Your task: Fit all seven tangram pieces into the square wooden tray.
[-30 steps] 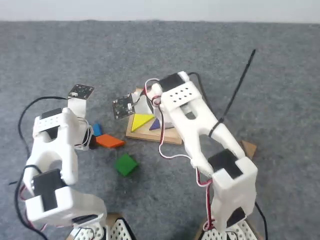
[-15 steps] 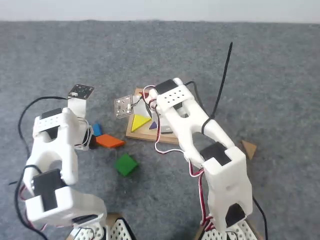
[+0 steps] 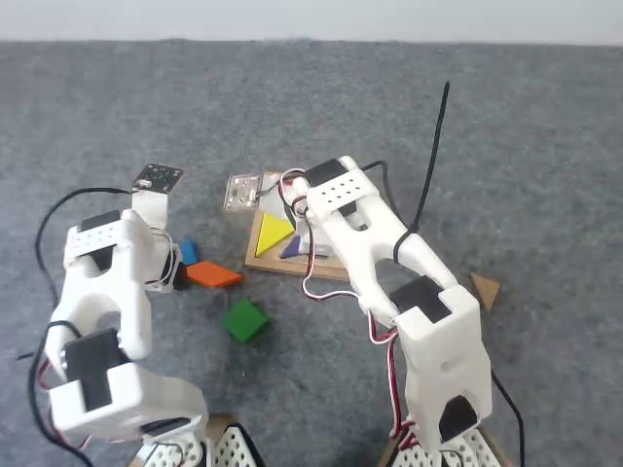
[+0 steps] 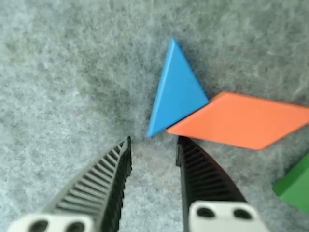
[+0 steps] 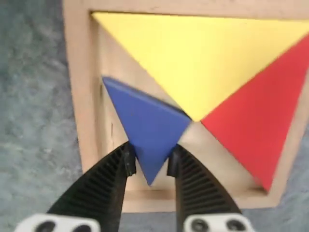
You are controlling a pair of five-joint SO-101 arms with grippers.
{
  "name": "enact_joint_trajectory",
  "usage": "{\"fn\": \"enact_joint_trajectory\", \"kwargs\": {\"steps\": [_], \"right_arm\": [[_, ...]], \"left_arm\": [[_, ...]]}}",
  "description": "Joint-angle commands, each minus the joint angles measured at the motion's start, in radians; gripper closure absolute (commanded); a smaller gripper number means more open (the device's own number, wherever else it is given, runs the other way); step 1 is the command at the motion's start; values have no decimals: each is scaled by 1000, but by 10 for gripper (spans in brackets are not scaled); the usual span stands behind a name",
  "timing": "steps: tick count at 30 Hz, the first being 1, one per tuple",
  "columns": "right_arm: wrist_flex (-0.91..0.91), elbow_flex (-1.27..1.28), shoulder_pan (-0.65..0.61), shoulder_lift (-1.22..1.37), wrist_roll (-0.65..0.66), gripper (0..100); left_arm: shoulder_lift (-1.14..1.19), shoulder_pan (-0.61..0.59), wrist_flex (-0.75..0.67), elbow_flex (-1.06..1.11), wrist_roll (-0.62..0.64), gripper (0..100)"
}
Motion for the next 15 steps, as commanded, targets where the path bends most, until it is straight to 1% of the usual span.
{"fn": "enact_joint_trajectory", "kwargs": {"steps": [1,5,9,11,15], "right_arm": [[50,-58,5,-15,-135,957],[185,-141,5,-4,-316,958],[252,-167,21,-4,-439,958],[271,-169,22,-4,-465,958],[306,-172,15,-15,-466,958]], "left_arm": [[-49,-8,-23,-2,-2,852],[-49,-8,-23,-2,-2,852],[-49,-8,-23,-2,-2,852],[-49,-8,-23,-2,-2,852],[-49,-9,-23,-2,-2,852]]}}
